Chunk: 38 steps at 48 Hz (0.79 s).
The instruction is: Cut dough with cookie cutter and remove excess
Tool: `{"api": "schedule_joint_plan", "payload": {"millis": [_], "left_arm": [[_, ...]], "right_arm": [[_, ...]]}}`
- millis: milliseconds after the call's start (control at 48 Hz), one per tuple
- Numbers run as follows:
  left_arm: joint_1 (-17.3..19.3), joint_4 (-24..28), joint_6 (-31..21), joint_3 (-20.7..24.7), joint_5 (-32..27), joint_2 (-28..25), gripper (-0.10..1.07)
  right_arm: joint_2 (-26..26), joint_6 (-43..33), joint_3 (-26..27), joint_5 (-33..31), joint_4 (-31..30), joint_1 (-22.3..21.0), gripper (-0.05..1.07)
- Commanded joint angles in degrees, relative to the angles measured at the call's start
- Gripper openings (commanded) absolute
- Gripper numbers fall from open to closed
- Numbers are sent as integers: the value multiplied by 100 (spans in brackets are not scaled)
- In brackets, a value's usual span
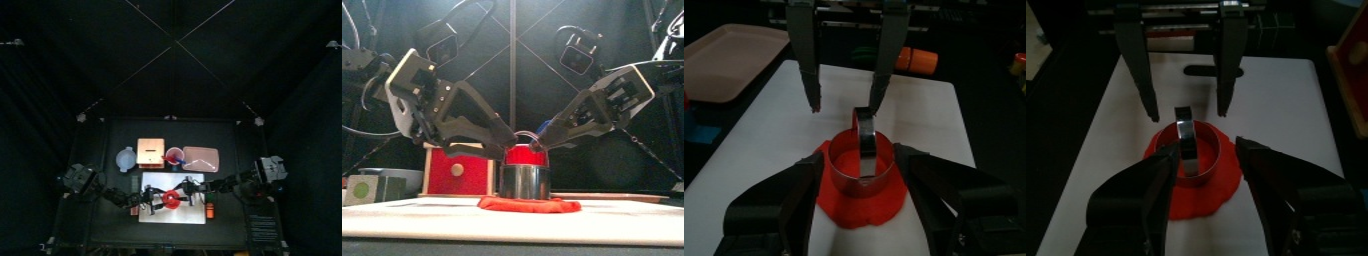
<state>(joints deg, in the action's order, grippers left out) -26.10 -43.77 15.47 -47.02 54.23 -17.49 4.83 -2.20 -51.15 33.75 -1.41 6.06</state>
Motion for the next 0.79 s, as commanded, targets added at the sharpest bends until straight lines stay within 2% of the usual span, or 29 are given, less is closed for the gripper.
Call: {"api": "schedule_joint_plan", "payload": {"millis": [0,312,625,771], "left_arm": [[35,-26,18,141,62,-9,90],[70,-44,114,176,62,-18,85],[70,-272,475,237,62,-35,61],[70,-255,492,246,53,-97,55]], "right_arm": [[-70,-9,105,53,18,18,81],[167,-26,167,53,44,44,68],[255,-26,220,18,44,193,65],[246,-18,229,9,35,202,65]]}}
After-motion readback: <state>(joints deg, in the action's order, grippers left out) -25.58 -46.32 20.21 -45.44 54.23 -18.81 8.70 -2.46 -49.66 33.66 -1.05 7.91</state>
